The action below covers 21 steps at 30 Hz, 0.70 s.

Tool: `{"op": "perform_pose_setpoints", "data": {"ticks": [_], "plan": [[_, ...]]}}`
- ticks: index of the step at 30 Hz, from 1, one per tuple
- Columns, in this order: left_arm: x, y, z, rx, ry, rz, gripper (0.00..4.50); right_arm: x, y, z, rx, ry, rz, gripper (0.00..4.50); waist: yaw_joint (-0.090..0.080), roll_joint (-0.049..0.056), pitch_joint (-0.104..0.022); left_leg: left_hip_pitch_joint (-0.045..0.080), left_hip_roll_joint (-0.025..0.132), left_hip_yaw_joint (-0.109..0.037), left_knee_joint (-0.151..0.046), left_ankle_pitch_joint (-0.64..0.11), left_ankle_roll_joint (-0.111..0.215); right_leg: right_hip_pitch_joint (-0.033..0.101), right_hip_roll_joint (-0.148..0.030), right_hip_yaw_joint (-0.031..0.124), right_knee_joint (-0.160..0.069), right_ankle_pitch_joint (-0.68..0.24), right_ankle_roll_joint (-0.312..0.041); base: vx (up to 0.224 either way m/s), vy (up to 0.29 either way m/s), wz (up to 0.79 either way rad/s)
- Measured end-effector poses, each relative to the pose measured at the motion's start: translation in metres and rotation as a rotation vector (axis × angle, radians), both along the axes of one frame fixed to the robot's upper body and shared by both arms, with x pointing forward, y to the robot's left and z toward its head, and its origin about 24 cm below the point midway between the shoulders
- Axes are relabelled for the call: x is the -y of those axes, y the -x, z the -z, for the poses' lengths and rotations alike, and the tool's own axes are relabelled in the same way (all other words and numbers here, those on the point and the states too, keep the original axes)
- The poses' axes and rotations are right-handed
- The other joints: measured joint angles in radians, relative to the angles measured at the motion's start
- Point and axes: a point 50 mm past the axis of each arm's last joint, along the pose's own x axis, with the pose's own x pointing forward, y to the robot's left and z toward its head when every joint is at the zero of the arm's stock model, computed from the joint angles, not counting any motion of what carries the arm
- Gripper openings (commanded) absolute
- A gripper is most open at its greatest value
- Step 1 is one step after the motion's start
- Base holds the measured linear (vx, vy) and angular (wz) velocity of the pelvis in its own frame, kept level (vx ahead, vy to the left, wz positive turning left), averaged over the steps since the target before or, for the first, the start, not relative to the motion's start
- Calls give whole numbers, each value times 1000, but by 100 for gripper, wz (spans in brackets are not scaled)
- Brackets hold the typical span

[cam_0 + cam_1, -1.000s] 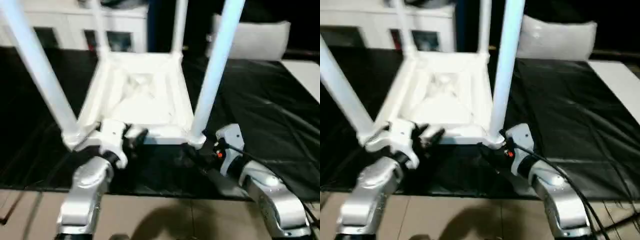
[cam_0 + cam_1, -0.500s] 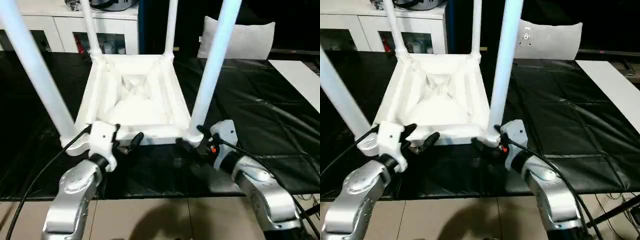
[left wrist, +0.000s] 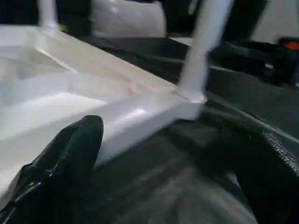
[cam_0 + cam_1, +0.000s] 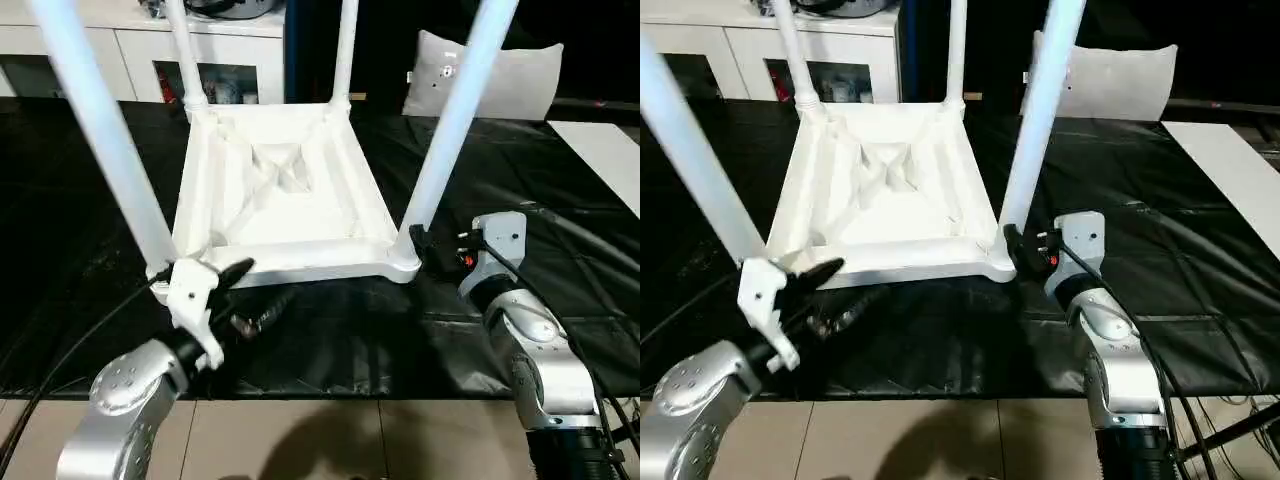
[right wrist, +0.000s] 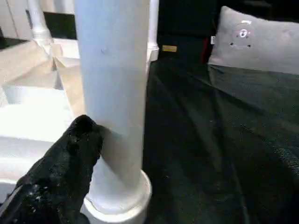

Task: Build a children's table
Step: Rotate table base

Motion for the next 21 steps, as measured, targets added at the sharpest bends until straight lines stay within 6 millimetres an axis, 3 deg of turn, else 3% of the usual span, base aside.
{"op": "perform_pose_setpoints", "data": {"ticks": [3,8,14,17,21], "plan": [[-21,-2,9,-21,-24,-60,444,0,0,0,10,8,-19,450,-8,-1,0,1,2,4,0,0,0,0,0,0,0,0,0,0,0,0],[-61,-21,32,-43,-35,-159,444,9,-4,5,-9,48,1,450,-7,-6,-3,2,2,7,0,0,0,1,-1,3,0,1,2,0,0,0],[-77,-41,52,-33,-25,-165,444,17,-20,-1,5,77,-25,450,-1,-6,-4,5,2,9,0,0,1,1,-1,4,0,3,2,0,0,0],[-90,-28,73,-72,-33,-161,444,32,-24,-5,18,89,17,450,-3,-6,-4,8,2,12,-2,0,1,2,-1,7,0,2,2,0,0,0],[-103,-22,78,-30,-47,-127,444,40,-24,-4,9,82,33,450,-3,-6,-6,12,2,15,-6,0,1,2,-1,9,0,2,3,0,0,0]]}}
